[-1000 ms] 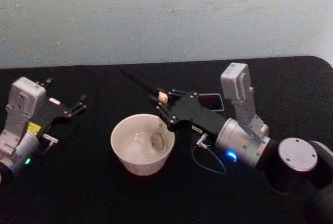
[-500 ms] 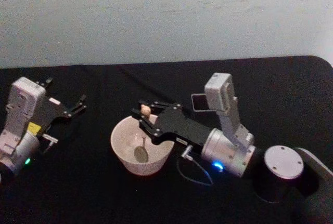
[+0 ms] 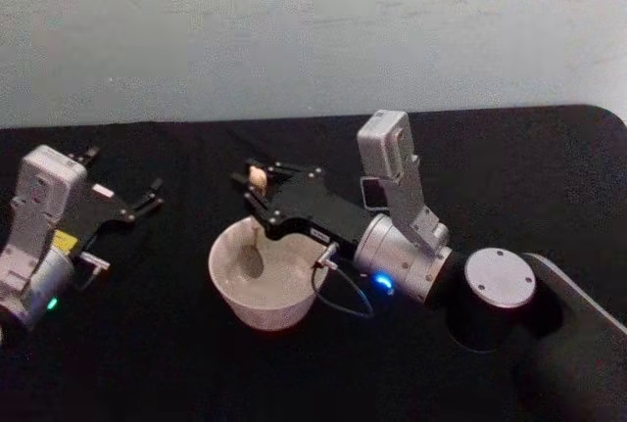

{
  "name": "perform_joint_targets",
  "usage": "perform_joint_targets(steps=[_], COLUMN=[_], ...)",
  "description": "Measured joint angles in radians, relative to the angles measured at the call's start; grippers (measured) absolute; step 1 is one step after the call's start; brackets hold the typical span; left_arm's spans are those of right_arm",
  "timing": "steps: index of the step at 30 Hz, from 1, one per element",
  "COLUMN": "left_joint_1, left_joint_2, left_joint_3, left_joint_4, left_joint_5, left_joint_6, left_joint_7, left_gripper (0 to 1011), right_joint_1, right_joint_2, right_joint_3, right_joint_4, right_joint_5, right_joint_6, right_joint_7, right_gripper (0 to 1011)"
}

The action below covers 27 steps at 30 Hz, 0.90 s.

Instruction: Pick up the stirring spoon with one hand, stir inside the cup, then place it back in its original position.

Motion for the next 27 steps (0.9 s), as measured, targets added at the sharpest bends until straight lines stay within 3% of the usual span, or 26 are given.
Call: perform_joint_targets(steps=[11, 27], left_joint_1=[0.0, 0.0], left_joint_2=[0.0, 0.0], left_joint_3=[0.0, 0.0], left_joint_4=[0.0, 0.0], left_joint_5=[0.0, 0.0], left_joint_6=[0.0, 0.0], left_joint_7=[0.0, 0.0], left_gripper=[1001, 1001], right_joint_1=[0.006, -0.028], right_joint_2=[0.005, 0.04], right_joint_3=[0.019, 0.044], right_joint_4=[0.013, -0.065], right_joint_5=[-0.009, 0.012], right_joint_6=[-0.004, 0.004], right_joint_7=[-0.007, 0.009], right_gripper=[211, 210])
